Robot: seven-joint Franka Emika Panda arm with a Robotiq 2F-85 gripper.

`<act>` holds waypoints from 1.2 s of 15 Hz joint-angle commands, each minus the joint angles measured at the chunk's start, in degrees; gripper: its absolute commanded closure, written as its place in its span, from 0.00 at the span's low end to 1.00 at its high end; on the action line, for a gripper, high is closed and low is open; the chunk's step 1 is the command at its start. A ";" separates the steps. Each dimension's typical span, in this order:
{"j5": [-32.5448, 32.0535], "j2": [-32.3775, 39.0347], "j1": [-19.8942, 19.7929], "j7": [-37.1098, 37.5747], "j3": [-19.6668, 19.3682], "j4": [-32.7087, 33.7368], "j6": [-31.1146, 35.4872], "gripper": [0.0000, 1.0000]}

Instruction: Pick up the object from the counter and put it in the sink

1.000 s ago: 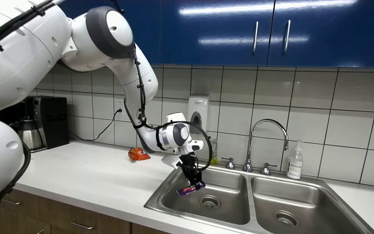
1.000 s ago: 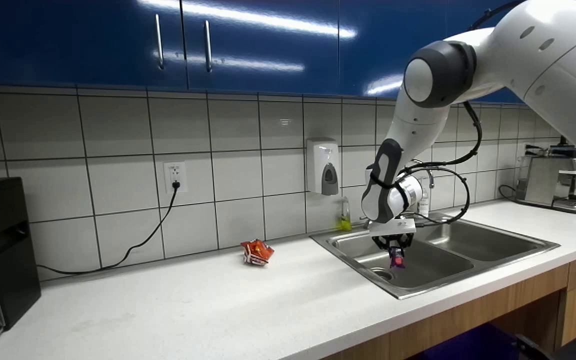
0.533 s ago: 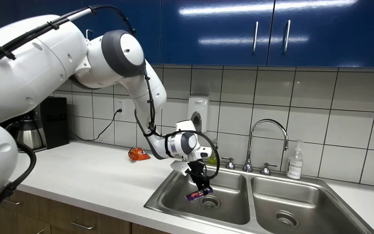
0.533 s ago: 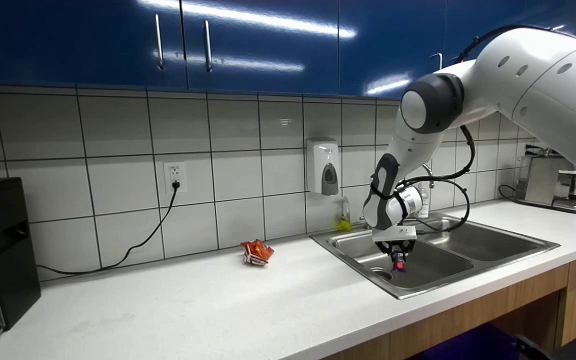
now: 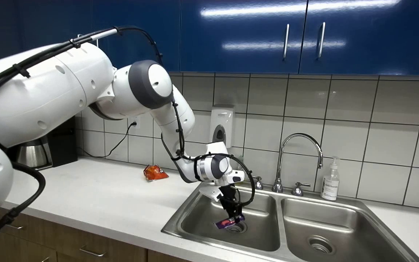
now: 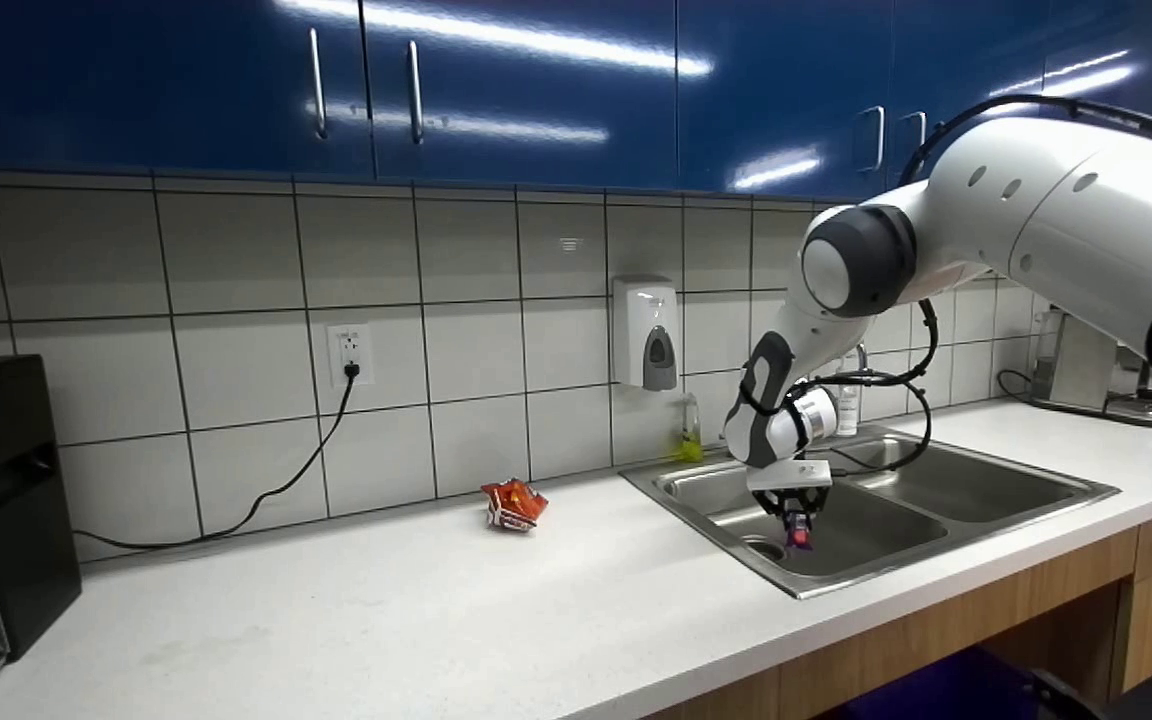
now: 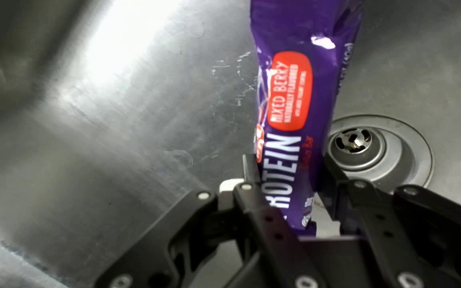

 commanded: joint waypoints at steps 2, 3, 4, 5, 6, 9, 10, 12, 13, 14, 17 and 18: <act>1.97 5.73 -3.11 -3.71 2.17 9.64 -5.73 0.85; 2.03 6.68 -3.40 -3.85 2.29 10.92 -6.48 0.85; 2.17 7.54 -3.70 -3.94 2.40 12.15 -7.21 0.85; 2.20 8.44 -3.96 -3.89 2.44 13.34 -7.95 0.85; 2.15 9.11 -4.23 -4.00 2.52 14.36 -8.62 0.85; 2.16 11.16 -5.02 -3.89 2.55 17.27 -10.35 0.85; 2.15 11.76 -5.25 -3.80 2.54 18.07 -10.86 0.85; 2.11 12.85 -5.73 -3.83 2.61 19.62 -11.81 0.85; 2.09 13.32 -5.91 -3.81 2.64 20.23 -12.19 0.85; 2.09 13.84 -6.10 -3.77 2.66 20.93 -12.55 0.85; 2.10 15.11 -6.57 -3.73 2.76 22.59 -13.49 0.85; 2.07 15.41 -6.66 -3.67 2.76 22.99 -13.80 0.85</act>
